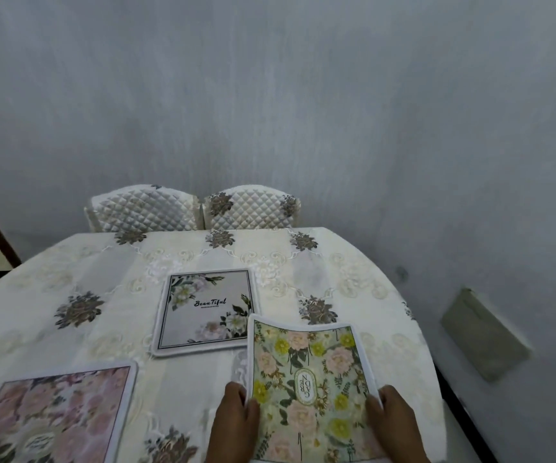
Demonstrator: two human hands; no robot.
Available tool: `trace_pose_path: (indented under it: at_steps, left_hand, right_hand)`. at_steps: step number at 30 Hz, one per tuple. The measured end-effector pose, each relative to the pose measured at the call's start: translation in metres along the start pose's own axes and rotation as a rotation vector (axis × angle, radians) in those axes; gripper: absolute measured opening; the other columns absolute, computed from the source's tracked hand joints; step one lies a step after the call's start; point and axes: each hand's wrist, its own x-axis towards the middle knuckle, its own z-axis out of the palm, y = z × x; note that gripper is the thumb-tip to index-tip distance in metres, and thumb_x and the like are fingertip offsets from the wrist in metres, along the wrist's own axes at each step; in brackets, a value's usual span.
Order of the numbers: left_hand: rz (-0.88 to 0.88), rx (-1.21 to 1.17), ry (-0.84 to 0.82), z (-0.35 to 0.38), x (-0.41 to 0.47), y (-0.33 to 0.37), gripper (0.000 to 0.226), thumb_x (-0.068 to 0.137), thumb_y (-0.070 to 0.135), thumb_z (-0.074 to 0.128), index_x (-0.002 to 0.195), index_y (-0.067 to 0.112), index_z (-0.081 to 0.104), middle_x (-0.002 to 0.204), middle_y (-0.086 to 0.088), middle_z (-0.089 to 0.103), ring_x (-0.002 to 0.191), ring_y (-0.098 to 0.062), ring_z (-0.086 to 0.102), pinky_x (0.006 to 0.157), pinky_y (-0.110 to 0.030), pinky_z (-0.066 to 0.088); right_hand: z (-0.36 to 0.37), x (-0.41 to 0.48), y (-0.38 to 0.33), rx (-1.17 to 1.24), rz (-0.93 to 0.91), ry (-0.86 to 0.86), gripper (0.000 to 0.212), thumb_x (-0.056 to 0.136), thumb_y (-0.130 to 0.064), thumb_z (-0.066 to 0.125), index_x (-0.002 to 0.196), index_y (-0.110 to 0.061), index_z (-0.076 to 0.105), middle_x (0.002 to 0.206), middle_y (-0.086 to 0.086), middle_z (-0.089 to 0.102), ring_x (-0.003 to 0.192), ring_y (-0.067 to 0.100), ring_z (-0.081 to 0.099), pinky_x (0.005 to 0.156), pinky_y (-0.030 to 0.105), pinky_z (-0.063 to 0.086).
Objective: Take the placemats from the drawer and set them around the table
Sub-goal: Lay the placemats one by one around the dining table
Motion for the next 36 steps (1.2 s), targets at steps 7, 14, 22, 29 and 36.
trace_pose_path:
  at_steps: [7, 14, 22, 29, 36]
  left_hand:
    - [-0.08, 0.091, -0.002, 0.083, 0.005, 0.028, 0.022, 0.092, 0.02, 0.057, 0.084, 0.011, 0.039, 0.072, -0.01, 0.05, 0.066, -0.026, 0.052, 0.059, -0.033, 0.036]
    - [-0.234, 0.167, 0.098, 0.131, 0.004, 0.021, 0.025, 0.091, 0.02, 0.058, 0.079, 0.015, 0.038, 0.067, -0.007, 0.051, 0.06, -0.02, 0.052, 0.058, -0.034, 0.039]
    - [-0.25, 0.367, 0.121, 0.124, 0.0, -0.013, 0.026, 0.088, 0.033, 0.06, 0.077, 0.024, 0.038, 0.063, 0.004, 0.053, 0.057, -0.024, 0.054, 0.056, -0.035, 0.038]
    - [0.071, 0.633, 0.105, 0.135, 0.03, -0.025, 0.026, 0.077, 0.019, 0.06, 0.102, 0.009, 0.056, 0.092, -0.011, 0.058, 0.077, -0.029, 0.052, 0.065, -0.038, 0.043]
    - [0.307, 0.676, -0.03, 0.155, 0.127, 0.009, 0.06, 0.088, 0.025, 0.051, 0.136, -0.007, 0.037, 0.14, -0.03, 0.039, 0.131, -0.044, 0.036, 0.112, -0.05, 0.031]
  right_hand:
    - [-0.017, 0.065, 0.065, 0.073, 0.082, -0.043, 0.038, 0.091, -0.03, 0.059, 0.068, -0.017, 0.031, 0.061, 0.006, 0.04, 0.06, 0.021, 0.049, 0.057, 0.032, 0.038]
    - [-0.005, 0.104, 0.096, 0.075, -0.025, -0.153, 0.029, 0.094, -0.031, 0.055, 0.077, -0.018, 0.037, 0.065, 0.003, 0.048, 0.066, 0.029, 0.053, 0.061, 0.037, 0.042]
    - [0.018, 0.105, 0.11, -0.068, -0.09, -0.2, 0.03, 0.093, -0.039, 0.052, 0.075, -0.022, 0.035, 0.062, 0.0, 0.053, 0.068, 0.031, 0.063, 0.056, 0.034, 0.041]
    - [0.027, 0.114, 0.113, -0.302, -0.366, 0.016, 0.025, 0.078, -0.023, 0.071, 0.084, -0.015, 0.048, 0.08, 0.006, 0.049, 0.074, 0.028, 0.05, 0.061, 0.037, 0.043]
    - [0.069, 0.174, 0.031, -0.428, -0.731, -0.209, 0.068, 0.091, -0.037, 0.052, 0.146, 0.0, 0.034, 0.152, 0.024, 0.034, 0.143, 0.039, 0.028, 0.117, 0.051, 0.026]
